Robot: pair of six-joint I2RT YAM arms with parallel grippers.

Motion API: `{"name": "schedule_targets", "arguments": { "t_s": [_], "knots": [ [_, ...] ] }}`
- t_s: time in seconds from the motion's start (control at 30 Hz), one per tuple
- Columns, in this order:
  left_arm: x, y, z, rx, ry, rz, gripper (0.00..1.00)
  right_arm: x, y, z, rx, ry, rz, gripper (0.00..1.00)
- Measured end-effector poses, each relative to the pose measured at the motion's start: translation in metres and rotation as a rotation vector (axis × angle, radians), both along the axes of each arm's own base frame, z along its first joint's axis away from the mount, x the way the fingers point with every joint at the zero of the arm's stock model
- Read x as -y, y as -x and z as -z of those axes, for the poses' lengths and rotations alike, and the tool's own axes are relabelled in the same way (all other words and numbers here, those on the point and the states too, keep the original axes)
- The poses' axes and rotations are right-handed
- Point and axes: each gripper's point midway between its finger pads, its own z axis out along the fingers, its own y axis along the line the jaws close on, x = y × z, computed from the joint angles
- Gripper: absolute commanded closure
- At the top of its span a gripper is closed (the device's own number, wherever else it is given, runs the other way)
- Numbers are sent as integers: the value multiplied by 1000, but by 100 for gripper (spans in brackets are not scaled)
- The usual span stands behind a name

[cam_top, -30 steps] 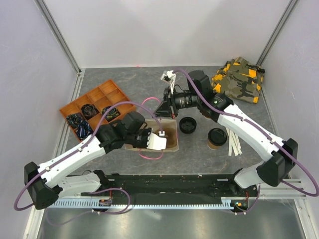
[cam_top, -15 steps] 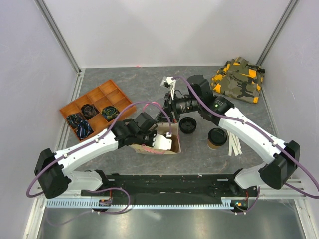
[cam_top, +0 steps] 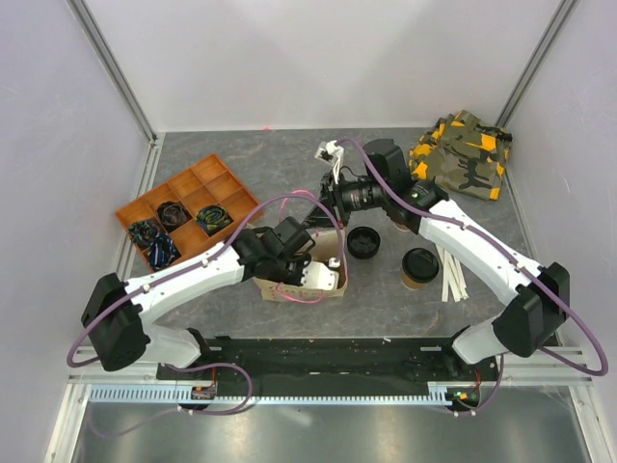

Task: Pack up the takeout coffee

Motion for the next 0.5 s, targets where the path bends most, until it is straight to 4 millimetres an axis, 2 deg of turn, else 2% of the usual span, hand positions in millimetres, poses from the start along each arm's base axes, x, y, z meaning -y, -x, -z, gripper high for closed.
{"name": "schedule_targets", "arguments": {
  "t_s": [0.1,0.3,0.5],
  "knots": [
    [-2,0,-6,19,3,-8,79,-2,-6,-1,-20,-7,3,100],
    [8,2,-35,105,50,16,81,0,-39,13,-109,7,76,100],
    [5,10,-28,58,23,29,89,1,-46,18,-168,9,100,100]
  ]
}}
